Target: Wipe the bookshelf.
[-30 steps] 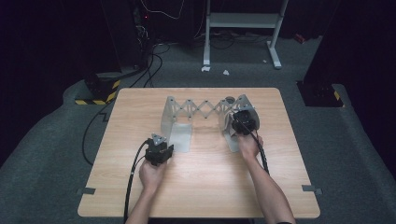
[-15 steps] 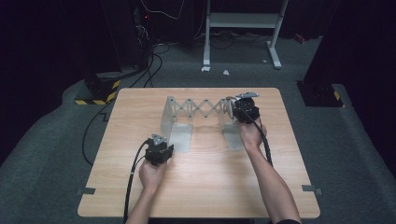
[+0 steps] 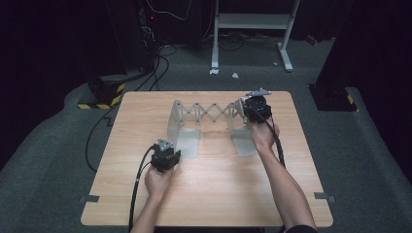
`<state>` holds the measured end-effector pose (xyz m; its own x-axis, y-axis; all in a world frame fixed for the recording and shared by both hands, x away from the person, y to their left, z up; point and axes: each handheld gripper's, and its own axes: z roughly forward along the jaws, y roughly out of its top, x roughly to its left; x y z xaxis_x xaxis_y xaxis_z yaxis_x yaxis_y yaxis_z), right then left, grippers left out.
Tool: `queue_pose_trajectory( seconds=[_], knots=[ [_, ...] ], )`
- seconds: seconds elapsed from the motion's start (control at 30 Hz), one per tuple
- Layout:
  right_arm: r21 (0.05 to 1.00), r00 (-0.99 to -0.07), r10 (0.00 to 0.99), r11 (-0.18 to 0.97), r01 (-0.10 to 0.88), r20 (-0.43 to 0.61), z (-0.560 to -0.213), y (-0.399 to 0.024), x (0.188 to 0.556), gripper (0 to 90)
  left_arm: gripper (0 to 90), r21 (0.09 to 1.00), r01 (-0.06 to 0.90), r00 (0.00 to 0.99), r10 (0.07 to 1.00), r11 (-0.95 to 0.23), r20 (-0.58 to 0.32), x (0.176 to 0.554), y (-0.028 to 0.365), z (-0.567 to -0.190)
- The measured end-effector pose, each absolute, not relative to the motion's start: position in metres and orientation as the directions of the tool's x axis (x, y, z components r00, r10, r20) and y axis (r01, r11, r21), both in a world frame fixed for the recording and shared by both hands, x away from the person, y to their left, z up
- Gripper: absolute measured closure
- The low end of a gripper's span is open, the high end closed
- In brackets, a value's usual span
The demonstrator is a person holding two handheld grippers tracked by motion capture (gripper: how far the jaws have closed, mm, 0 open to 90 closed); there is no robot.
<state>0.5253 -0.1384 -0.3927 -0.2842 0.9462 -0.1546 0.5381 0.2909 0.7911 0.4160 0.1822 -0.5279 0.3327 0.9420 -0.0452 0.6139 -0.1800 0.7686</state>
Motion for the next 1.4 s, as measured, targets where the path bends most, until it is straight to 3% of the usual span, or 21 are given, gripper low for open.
queue_pose_trajectory(
  seconds=[1.1, 1.4],
  knots=[
    [0.643, -0.362, 0.916, 0.383, 0.663, -0.173, -0.489, -0.142, 0.527, 77.2, 63.9, 0.768, 0.614, 0.327, 0.944, -0.181, -0.040, 0.416, 0.182, -0.528],
    [0.687, -0.366, 0.918, 0.366, 0.627, -0.155, -0.468, -0.146, 0.523, 77.1, 61.9, 0.768, 0.614, 0.329, 0.943, -0.184, -0.038, 0.416, 0.182, -0.528]
  ],
)
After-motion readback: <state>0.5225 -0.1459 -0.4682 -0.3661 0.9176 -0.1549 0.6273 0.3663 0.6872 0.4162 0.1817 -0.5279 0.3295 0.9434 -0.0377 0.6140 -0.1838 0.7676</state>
